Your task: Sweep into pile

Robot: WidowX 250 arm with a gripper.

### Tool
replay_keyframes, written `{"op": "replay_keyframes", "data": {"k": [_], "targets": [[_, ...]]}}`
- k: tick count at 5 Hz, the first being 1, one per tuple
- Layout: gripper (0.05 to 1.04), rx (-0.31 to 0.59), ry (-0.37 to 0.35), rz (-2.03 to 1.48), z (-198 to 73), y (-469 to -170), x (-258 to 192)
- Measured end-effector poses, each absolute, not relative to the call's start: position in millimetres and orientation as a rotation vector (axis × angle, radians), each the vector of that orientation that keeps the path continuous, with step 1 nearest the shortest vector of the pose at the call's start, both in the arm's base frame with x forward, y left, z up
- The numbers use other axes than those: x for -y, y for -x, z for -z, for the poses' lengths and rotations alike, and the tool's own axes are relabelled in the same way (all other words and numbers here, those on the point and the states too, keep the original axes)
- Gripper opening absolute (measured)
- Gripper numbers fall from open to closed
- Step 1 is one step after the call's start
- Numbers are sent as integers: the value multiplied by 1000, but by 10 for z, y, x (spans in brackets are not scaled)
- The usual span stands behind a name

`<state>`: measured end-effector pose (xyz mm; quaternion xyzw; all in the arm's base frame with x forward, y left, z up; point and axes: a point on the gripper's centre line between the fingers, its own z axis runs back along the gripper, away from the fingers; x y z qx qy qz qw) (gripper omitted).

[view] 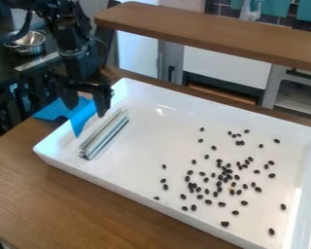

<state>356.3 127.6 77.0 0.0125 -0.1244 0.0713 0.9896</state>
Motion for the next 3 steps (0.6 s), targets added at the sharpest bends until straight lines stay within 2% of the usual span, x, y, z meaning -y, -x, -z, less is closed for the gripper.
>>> {"op": "replay_keyframes", "data": {"k": [1,3], "targets": [[999,215,-12,-147,-642,-3542,-1257],[999,193,39,-181,-567,-3567,-1093]]}}
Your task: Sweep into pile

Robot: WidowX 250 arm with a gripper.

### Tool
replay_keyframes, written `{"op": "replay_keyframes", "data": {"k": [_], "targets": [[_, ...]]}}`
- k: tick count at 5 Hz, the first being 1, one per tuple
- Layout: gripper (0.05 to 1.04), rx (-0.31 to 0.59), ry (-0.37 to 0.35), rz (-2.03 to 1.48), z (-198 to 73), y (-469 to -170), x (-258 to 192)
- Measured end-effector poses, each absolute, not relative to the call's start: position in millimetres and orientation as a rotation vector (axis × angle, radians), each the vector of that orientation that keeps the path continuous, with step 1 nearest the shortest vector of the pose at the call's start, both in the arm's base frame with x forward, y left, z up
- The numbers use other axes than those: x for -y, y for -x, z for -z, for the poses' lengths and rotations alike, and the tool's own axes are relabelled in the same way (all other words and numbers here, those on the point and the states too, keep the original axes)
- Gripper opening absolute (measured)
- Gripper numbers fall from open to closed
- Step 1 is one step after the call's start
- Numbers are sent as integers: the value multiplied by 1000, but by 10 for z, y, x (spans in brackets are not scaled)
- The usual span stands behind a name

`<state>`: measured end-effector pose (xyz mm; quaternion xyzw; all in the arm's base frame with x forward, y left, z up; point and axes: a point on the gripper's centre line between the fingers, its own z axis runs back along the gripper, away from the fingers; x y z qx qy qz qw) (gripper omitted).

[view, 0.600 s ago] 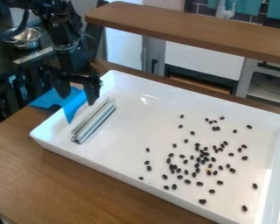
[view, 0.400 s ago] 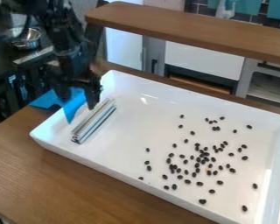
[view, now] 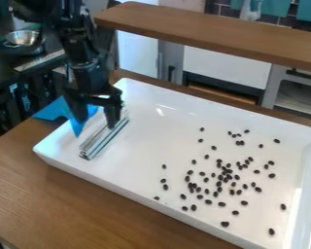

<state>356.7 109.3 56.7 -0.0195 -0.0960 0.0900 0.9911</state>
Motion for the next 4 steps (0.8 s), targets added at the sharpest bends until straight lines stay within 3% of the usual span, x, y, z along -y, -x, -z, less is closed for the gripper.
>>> {"op": "replay_keyframes", "data": {"k": [4], "targets": [[999,171,19,-217,-442,-3624,-1090]]}}
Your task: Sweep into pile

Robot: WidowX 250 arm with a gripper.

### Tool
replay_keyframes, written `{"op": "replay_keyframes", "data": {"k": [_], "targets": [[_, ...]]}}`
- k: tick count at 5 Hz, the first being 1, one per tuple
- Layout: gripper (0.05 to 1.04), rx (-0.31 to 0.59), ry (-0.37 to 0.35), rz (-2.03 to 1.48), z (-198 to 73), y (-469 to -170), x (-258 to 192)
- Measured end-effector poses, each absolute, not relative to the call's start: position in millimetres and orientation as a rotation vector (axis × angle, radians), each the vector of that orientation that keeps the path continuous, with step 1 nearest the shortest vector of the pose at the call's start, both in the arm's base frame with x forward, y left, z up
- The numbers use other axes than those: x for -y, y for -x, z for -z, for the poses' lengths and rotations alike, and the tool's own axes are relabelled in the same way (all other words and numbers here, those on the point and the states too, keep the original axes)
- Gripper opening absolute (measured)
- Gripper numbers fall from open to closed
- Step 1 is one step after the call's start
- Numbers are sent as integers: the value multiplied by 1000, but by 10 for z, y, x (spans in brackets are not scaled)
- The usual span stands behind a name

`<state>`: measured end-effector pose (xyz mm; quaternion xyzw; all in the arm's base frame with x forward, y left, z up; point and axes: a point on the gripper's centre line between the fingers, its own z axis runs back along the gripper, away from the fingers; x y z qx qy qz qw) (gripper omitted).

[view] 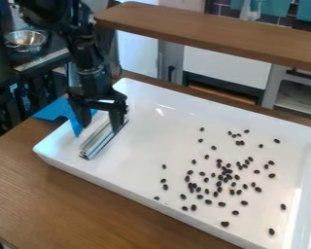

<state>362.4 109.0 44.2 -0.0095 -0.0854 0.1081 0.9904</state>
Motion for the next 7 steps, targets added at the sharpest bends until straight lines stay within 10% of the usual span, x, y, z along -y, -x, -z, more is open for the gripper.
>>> {"op": "replay_keyframes", "data": {"k": [2,4,7], "targets": [[970,160,-16,-200,-347,-3625,-1142],[395,143,-2,-158,-271,-3573,-1048],[362,105,43,-66,-268,-3393,-391]]}}
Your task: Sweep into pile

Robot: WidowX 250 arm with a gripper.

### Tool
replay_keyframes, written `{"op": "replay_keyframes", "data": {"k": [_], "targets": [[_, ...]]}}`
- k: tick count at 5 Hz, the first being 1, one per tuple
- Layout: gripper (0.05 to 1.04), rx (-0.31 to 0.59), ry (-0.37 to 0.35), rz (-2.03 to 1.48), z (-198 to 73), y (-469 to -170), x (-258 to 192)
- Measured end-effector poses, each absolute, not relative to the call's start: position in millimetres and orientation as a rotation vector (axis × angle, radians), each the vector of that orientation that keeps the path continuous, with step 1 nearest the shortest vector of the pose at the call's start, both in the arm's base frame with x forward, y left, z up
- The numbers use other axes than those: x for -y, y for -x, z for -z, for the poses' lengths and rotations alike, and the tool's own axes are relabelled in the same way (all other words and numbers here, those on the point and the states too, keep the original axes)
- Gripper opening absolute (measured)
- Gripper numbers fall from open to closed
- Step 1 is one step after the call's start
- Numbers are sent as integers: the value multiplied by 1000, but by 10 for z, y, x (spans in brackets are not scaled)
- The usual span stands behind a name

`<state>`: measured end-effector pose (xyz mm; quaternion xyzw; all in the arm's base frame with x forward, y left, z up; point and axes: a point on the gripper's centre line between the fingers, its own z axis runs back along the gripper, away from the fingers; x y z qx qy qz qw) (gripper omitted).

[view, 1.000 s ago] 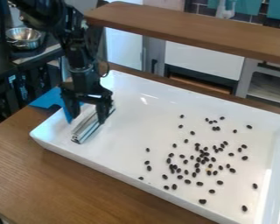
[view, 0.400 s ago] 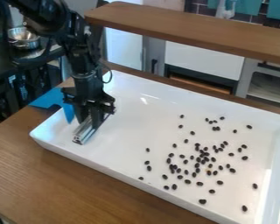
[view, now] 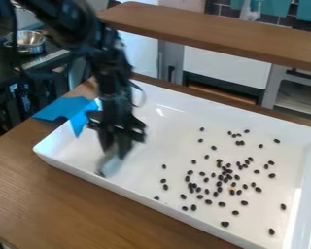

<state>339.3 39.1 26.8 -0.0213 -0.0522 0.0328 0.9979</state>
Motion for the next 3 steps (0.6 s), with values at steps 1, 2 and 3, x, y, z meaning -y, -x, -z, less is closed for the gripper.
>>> {"op": "replay_keyframes", "data": {"k": [1,2,3], "targets": [[362,101,53,-36,-263,-3372,-161],[363,112,52,-34,-262,-3394,10],[362,119,48,-31,-263,-3404,157]]}}
